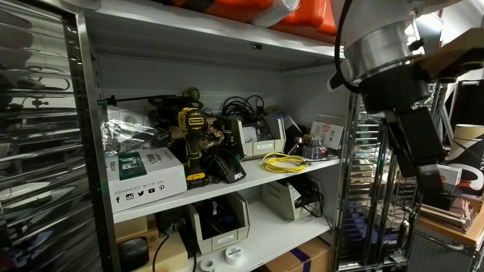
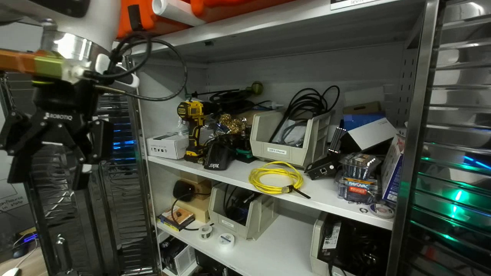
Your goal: Put the yellow cable in the gray box
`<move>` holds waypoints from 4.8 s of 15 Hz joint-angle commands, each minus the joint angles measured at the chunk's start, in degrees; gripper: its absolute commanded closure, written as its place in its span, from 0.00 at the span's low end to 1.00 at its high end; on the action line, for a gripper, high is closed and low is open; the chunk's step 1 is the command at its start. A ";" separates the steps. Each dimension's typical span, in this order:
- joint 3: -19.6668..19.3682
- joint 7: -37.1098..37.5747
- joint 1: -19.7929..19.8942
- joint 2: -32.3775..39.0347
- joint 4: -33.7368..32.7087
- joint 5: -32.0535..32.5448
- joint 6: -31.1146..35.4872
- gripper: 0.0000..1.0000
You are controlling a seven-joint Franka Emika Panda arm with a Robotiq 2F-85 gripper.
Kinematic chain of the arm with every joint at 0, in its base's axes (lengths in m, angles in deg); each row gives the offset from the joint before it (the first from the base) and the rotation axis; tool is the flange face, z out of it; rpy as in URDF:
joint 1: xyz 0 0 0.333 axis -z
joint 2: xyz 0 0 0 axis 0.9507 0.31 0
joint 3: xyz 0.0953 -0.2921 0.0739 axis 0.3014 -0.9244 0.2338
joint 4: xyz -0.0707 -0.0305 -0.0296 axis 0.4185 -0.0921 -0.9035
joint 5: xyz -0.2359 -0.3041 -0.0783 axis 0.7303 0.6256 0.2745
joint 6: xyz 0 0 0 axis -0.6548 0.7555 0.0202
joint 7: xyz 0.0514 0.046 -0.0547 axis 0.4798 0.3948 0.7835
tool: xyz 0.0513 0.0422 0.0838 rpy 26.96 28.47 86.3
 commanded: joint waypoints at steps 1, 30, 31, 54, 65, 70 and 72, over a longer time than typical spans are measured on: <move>-1.75 -10.95 -0.32 2.32 -0.98 8.61 2.80 0.00; -5.50 -17.45 6.25 22.51 -1.32 15.61 39.68 0.00; -4.99 -17.25 6.55 23.82 -2.54 16.96 41.23 0.00; -3.08 -19.21 9.63 45.93 -29.18 26.86 46.19 0.00; -1.83 -23.74 9.08 45.45 -29.65 27.75 36.27 0.82; -2.17 -21.24 7.99 44.92 -25.67 33.44 36.10 0.90; -1.89 -19.64 7.75 44.02 -23.30 34.56 36.91 0.88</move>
